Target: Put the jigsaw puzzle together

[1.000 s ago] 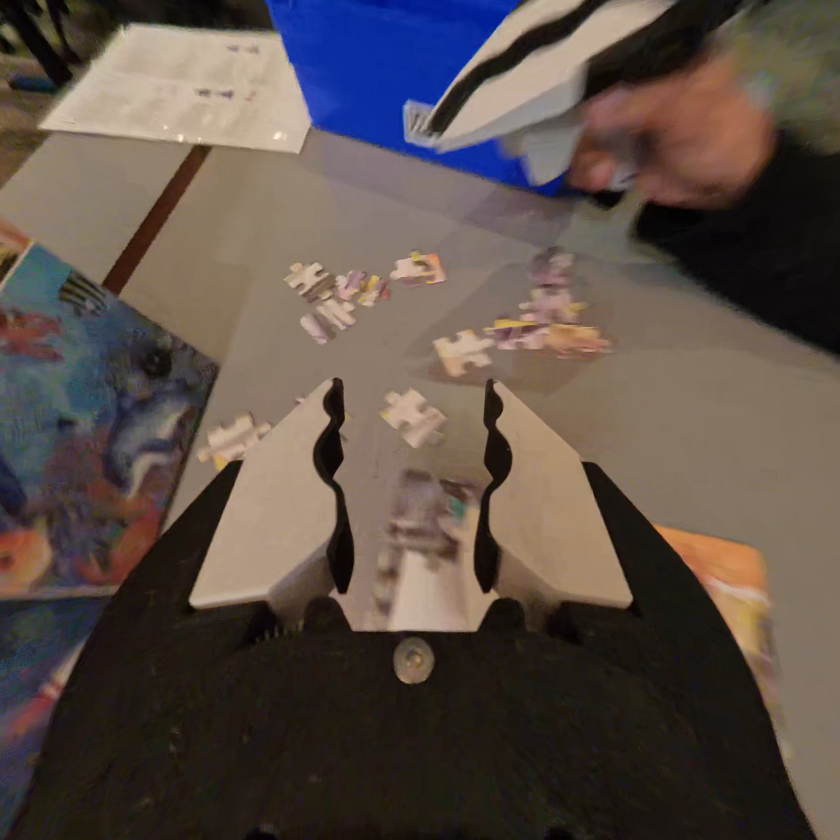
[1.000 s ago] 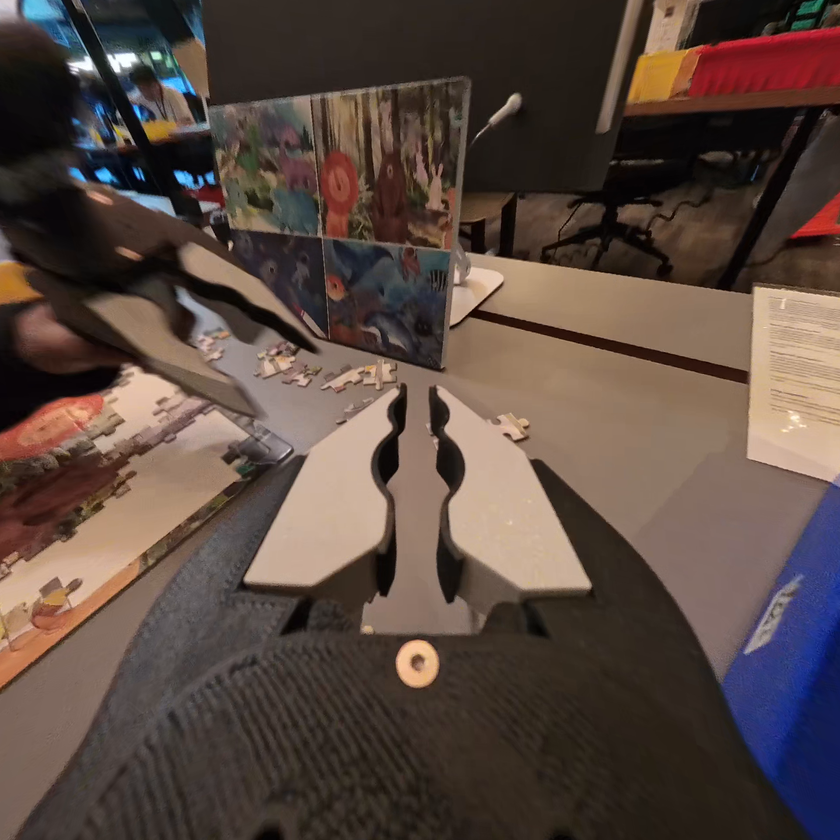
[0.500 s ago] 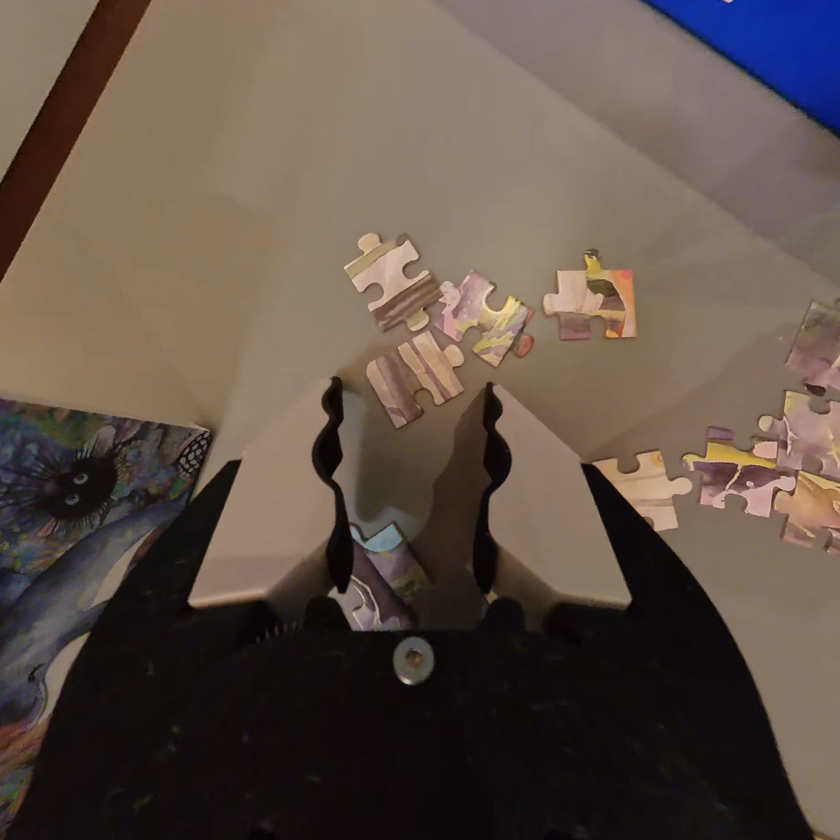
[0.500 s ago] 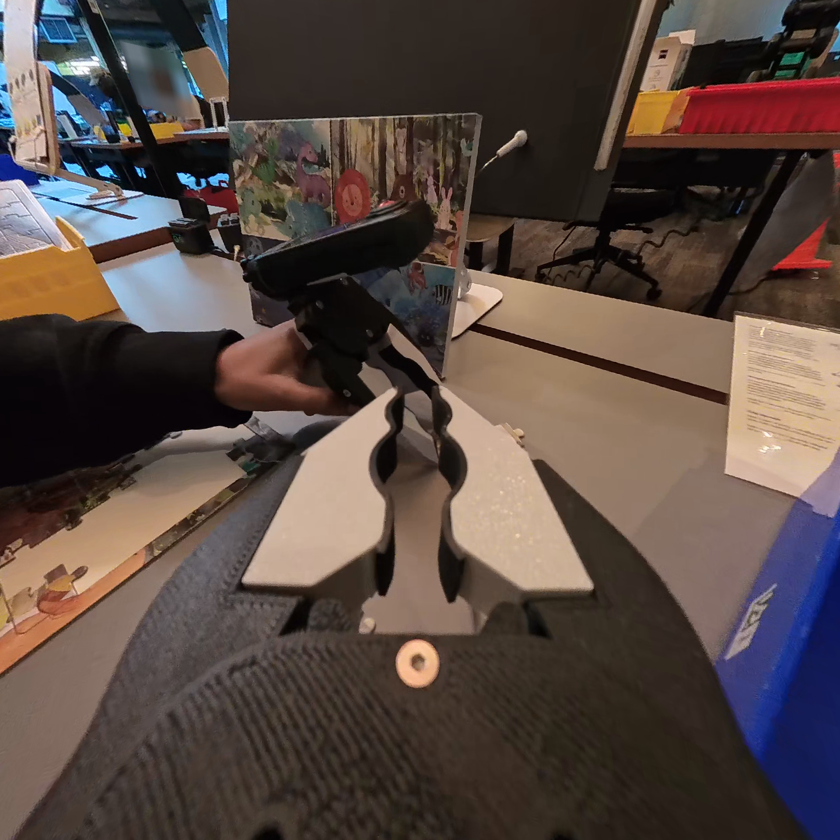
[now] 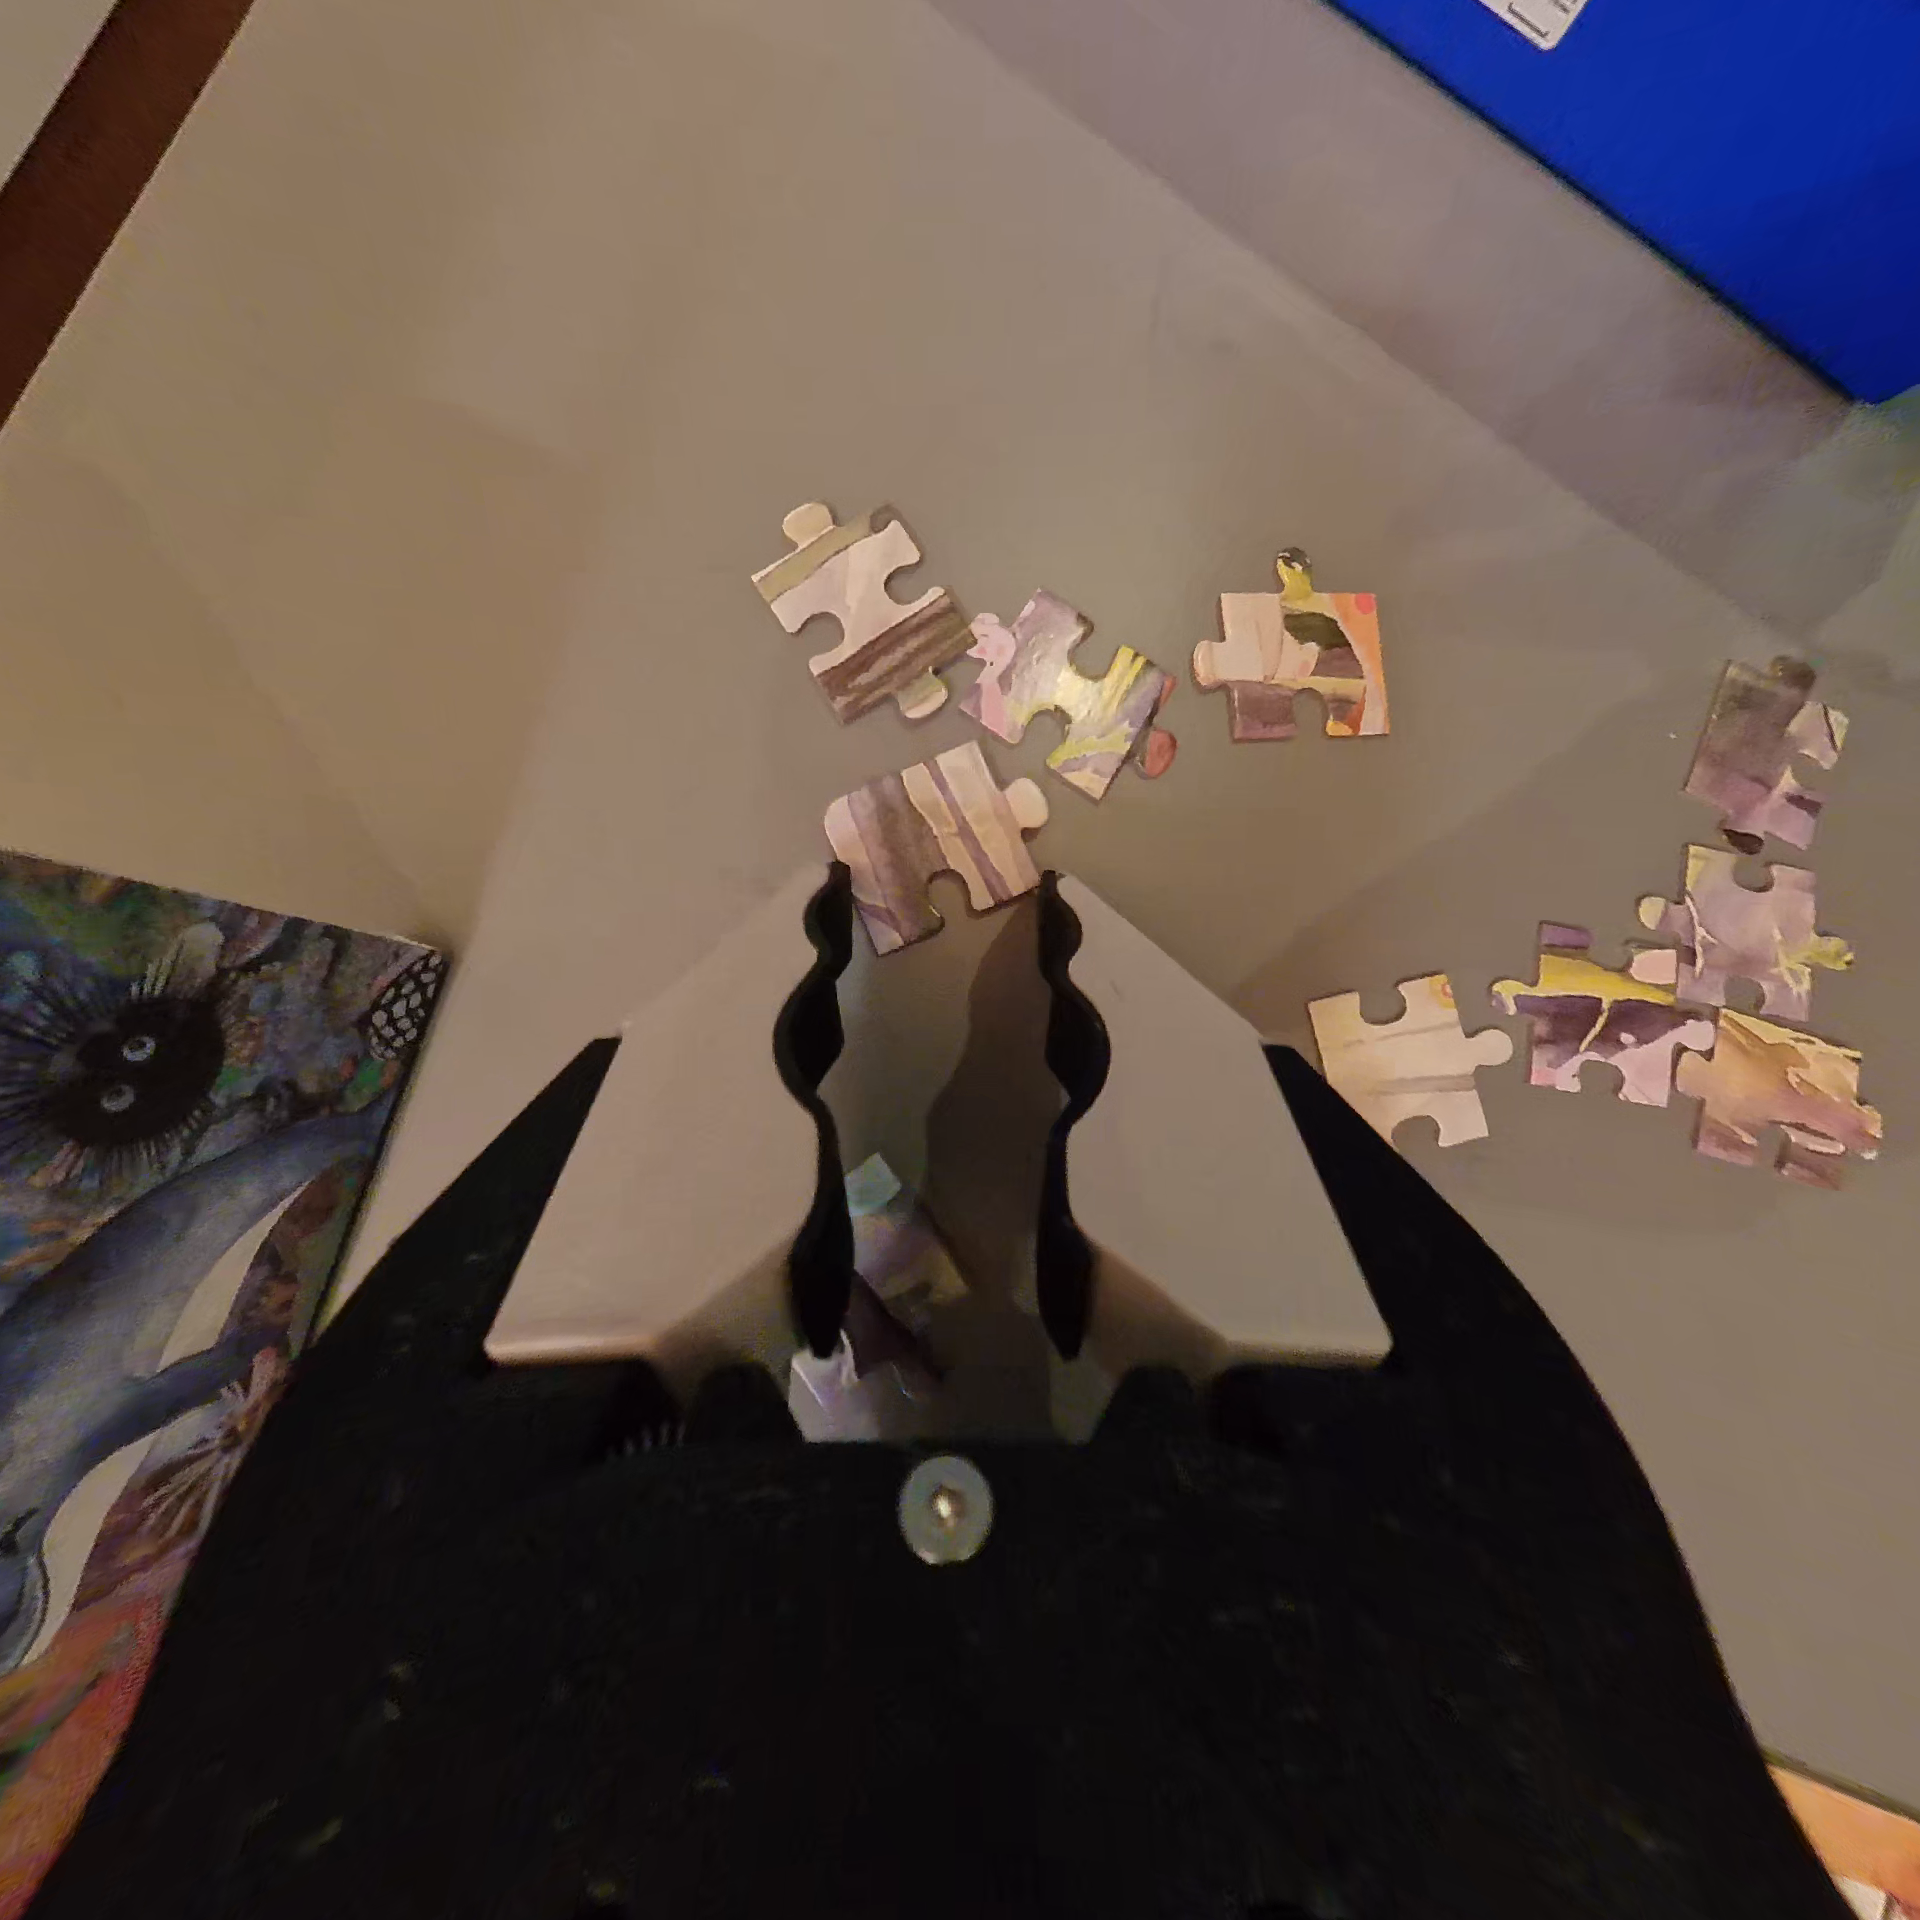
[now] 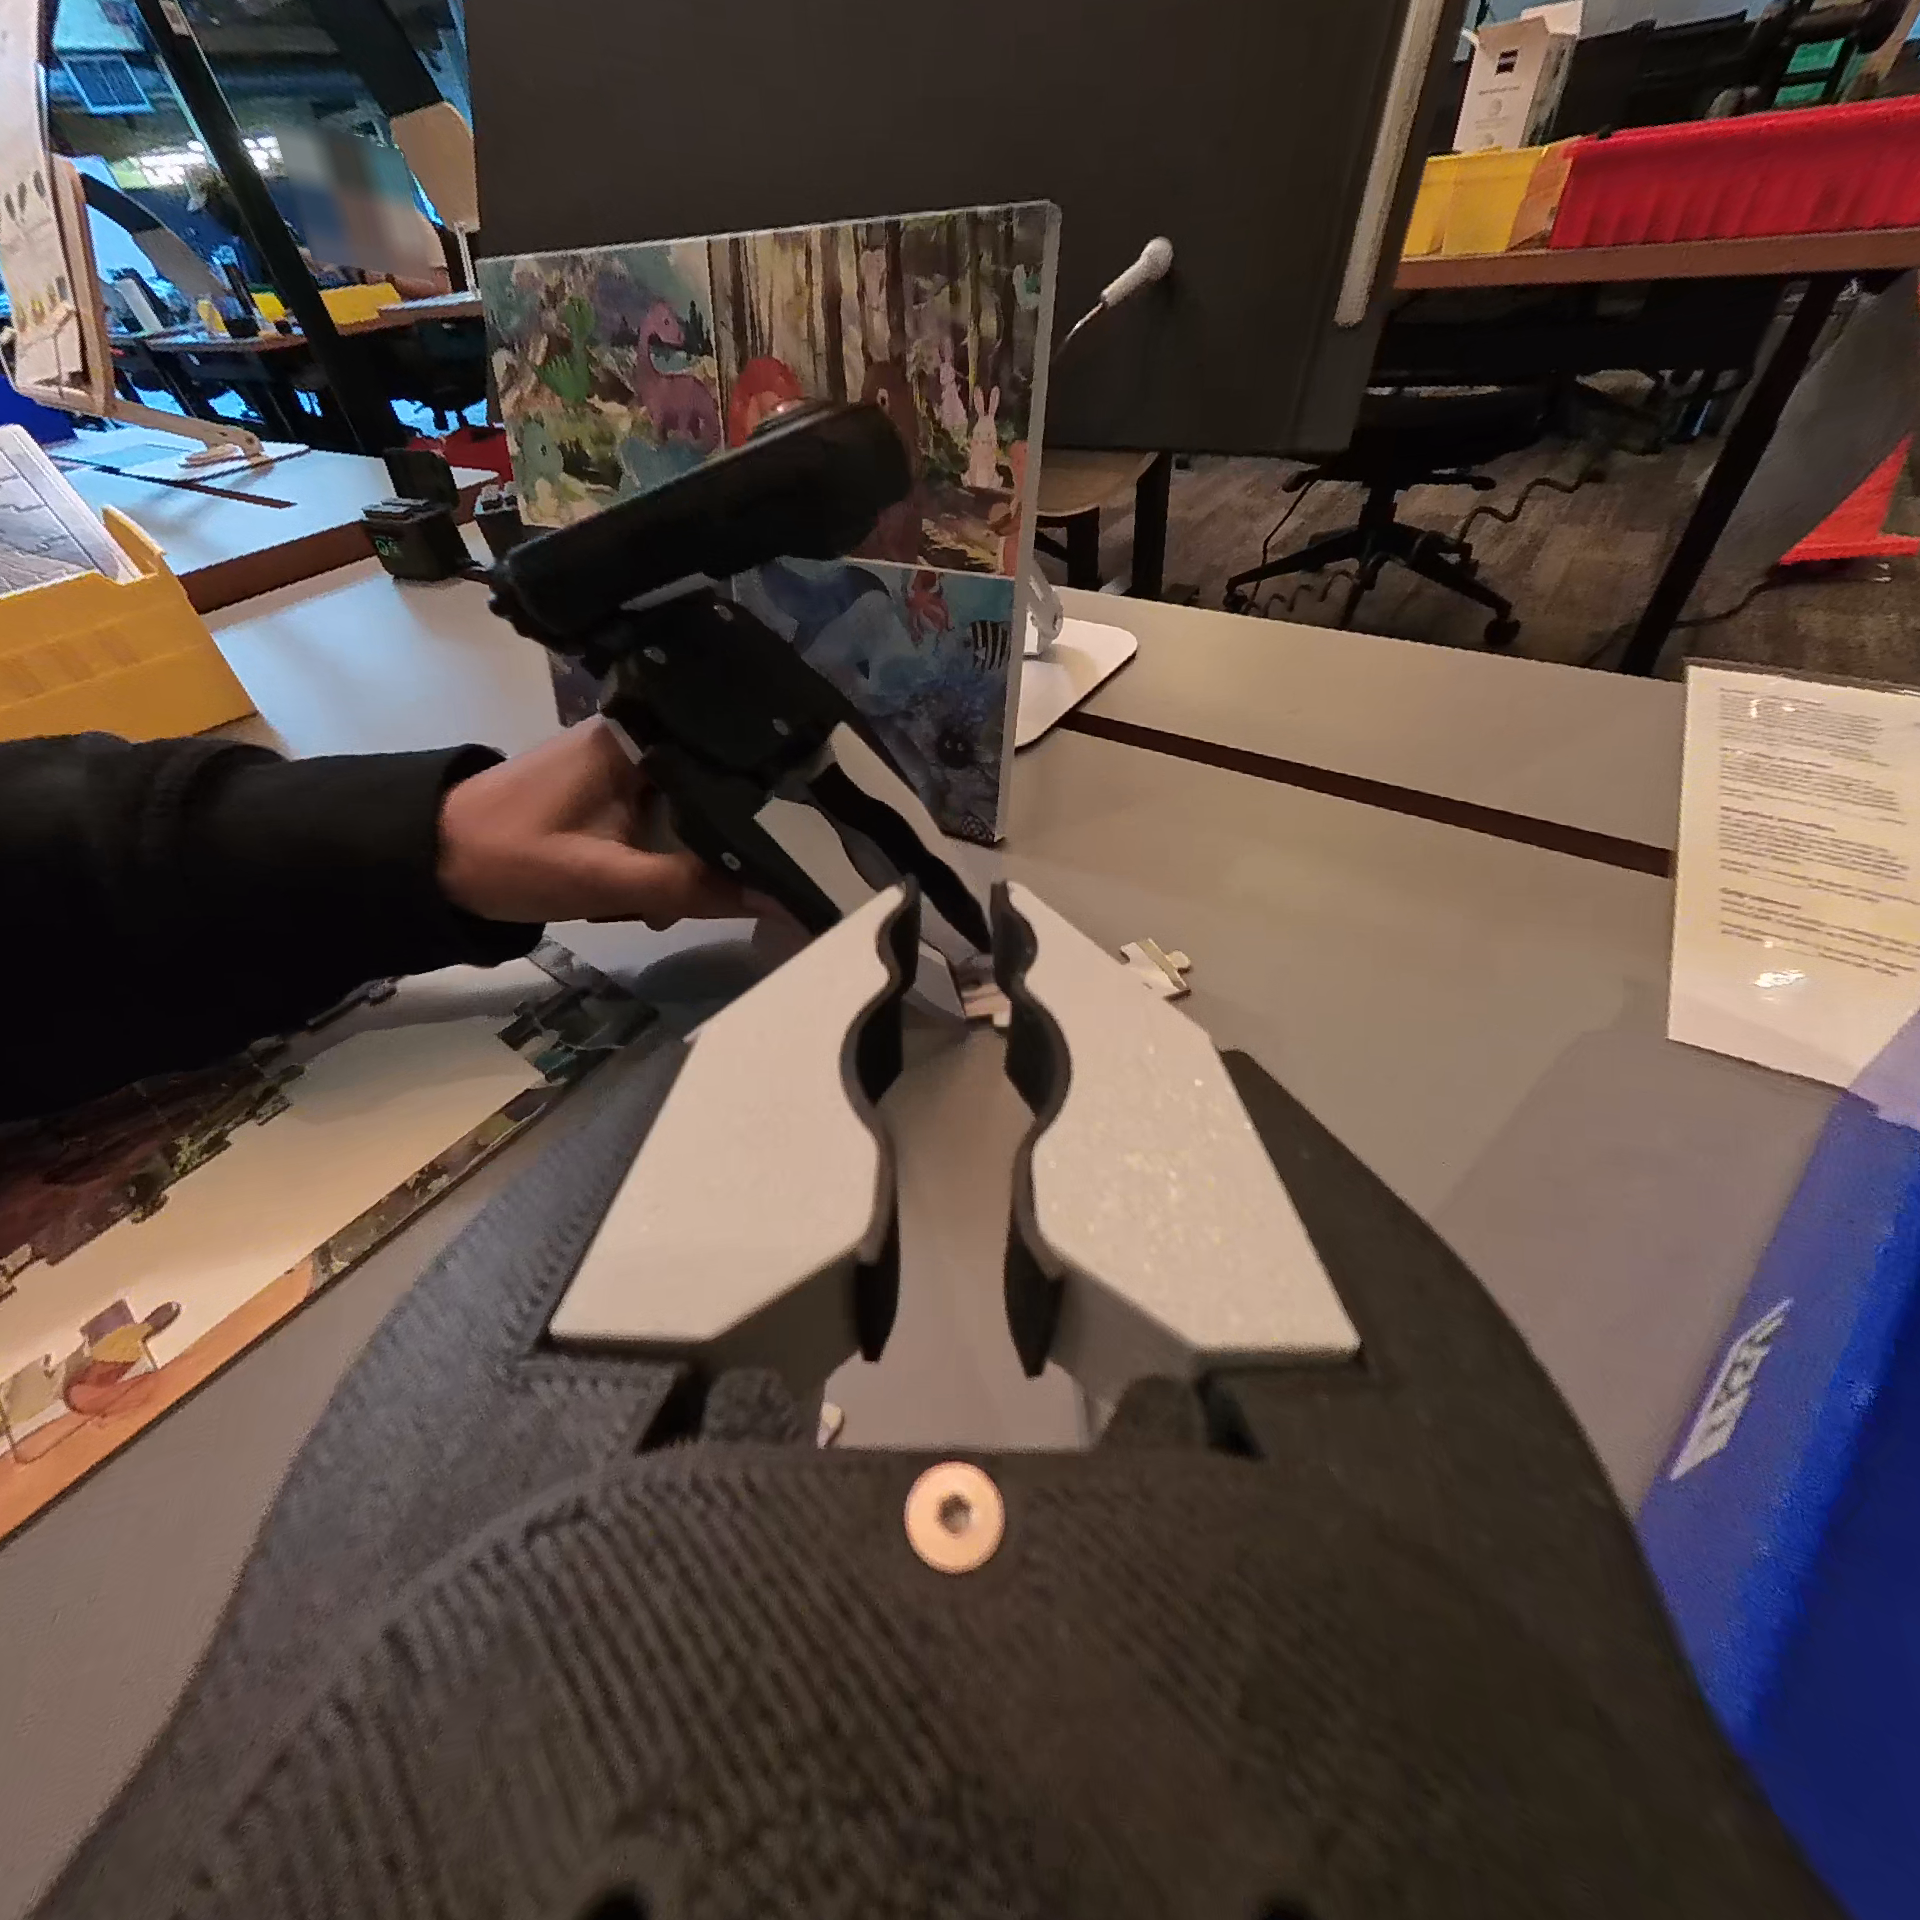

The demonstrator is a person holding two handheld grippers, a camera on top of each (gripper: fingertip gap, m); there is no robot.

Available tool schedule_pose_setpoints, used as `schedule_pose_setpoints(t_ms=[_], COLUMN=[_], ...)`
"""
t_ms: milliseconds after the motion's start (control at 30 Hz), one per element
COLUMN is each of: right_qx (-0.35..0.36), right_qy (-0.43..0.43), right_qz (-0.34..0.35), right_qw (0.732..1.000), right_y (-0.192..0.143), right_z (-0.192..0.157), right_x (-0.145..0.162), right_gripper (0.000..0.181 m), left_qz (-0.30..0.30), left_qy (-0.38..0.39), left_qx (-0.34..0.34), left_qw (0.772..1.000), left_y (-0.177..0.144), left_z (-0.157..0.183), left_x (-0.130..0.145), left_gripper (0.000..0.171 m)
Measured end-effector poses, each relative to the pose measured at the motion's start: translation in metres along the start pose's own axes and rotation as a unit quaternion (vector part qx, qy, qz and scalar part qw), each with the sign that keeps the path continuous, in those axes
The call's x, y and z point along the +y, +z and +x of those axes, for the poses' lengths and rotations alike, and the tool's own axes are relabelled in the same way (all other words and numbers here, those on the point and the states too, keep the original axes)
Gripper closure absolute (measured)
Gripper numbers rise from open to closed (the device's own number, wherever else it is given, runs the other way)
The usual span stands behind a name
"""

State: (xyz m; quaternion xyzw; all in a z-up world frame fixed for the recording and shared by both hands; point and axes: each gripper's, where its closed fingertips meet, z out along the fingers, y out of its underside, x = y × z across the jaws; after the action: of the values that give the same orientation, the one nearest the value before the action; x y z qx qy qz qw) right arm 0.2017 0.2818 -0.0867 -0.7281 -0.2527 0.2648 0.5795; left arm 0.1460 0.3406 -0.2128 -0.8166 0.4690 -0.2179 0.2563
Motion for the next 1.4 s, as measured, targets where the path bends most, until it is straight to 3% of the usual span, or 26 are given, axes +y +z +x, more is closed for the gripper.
schedule_pose_setpoints(t_ms=[267,500,700,833,933,1067,1400], right_qx=[0.001,-0.007,-0.016,-0.018,-0.021,-0.027,-0.009], right_qy=[-0.007,-0.013,-0.027,-0.040,-0.042,-0.045,-0.059], right_qz=[-0.017,-0.022,-0.024,-0.036,-0.042,-0.046,-0.054], right_qw=[1.000,1.000,0.999,0.998,0.998,0.998,0.997], right_y=[0.005,0.010,0.014,0.019,0.024,0.030,0.035], right_z=[0.000,-0.006,-0.016,-0.021,-0.025,-0.032,-0.030], right_x=[0.008,0.012,0.012,0.018,0.023,0.029,0.039], right_gripper=[0.169,0.169,0.170,0.170,0.171,0.172,0.174], left_qz=[0.018,0.039,0.056,0.060,0.060,0.069,0.068], left_qy=[0.016,0.015,-0.066,-0.128,-0.165,-0.198,-0.220], left_qx=[-0.013,-0.050,-0.126,-0.201,-0.236,-0.242,-0.223], left_qw=[1.000,0.998,0.988,0.969,0.956,0.947,0.947], left_y=[-0.021,-0.078,-0.168,-0.229,-0.258,-0.265,-0.242], left_z=[0.004,0.005,-0.012,-0.021,-0.021,-0.025,-0.040], left_x=[0.006,0.031,0.109,0.178,0.221,0.254,0.276], left_gripper=[0.138,0.137,0.137,0.137,0.137,0.137,0.137])
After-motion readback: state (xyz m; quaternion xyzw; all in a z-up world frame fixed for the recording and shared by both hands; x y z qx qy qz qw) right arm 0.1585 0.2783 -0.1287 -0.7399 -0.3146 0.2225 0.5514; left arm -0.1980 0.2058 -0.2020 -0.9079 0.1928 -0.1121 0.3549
